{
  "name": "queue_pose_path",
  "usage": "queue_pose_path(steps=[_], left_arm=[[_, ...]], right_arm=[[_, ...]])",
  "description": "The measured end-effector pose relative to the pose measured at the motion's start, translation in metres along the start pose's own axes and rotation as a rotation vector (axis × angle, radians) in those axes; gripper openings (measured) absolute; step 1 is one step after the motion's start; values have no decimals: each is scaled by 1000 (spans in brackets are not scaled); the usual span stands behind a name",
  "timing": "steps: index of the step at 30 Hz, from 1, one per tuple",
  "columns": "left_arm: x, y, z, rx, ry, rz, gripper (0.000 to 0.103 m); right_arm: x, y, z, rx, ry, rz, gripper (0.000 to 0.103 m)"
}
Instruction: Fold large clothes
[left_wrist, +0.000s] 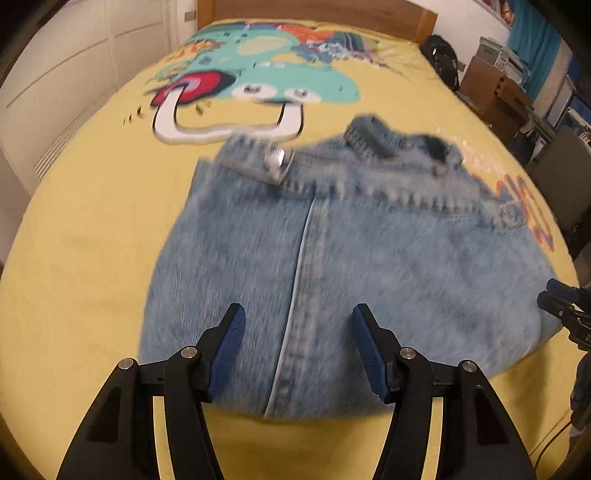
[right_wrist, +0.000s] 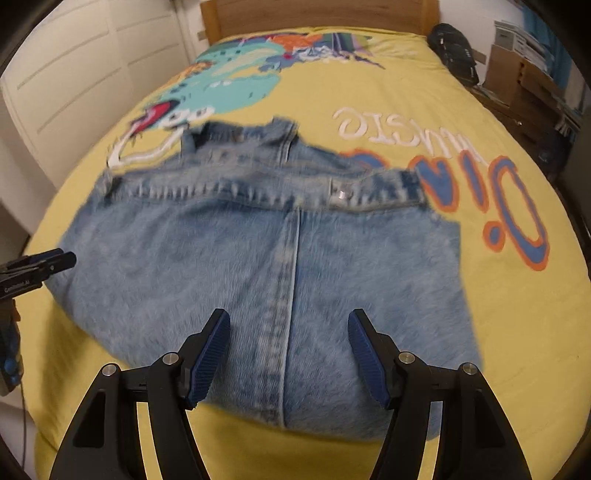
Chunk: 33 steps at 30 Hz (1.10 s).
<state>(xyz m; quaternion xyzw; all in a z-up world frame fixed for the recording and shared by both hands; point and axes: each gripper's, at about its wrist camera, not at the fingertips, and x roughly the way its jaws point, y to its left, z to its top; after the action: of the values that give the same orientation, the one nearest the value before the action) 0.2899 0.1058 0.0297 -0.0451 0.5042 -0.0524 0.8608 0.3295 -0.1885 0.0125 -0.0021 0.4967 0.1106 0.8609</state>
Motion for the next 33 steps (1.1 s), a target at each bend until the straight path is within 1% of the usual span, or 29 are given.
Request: queue_pose_path(steps=[2,3,5,7,9,12,14,18,19,22,28,33], left_arm=[[5,4,-10,-15,2,5,55],[5,6,-13,-21,-6,4,55],[5,6,-17,-28,-20,2,55],[5,5,-18,-15,-23,8,55],[6,4,-18,-8,-9,11,56],[2,1,-16,1,16,27,57],[-3,-1,-16,9,14,38,57],[-17,-4,-20,12,8,34,57],[-20,-5,-20,9,5,32,59],[-30,-6,-24,-11,-6,23,63],[-44,-4,-35,-70,7,-18,64],[-54,0,-47,-119,10,-37,64]], right_arm=[[6,-2,-9,4,10,-26,68],[7,-6,-13,14,13,-27,69],[7,-17,-20,43,16,-29,75],[4,-27,-25,75,13,-12,76],[1,-33,-28,94,18,4,77],[-7,-31,-30,81,15,-10,77],[-13,-32,-30,84,12,-18,77],[-28,-42,-35,101,-1,-37,77],[-32,-45,-35,109,-6,-40,77],[-46,-54,-39,137,-28,-36,77],[-74,-58,-47,146,-66,-34,77],[-90,-60,-54,150,-86,-33,77]])
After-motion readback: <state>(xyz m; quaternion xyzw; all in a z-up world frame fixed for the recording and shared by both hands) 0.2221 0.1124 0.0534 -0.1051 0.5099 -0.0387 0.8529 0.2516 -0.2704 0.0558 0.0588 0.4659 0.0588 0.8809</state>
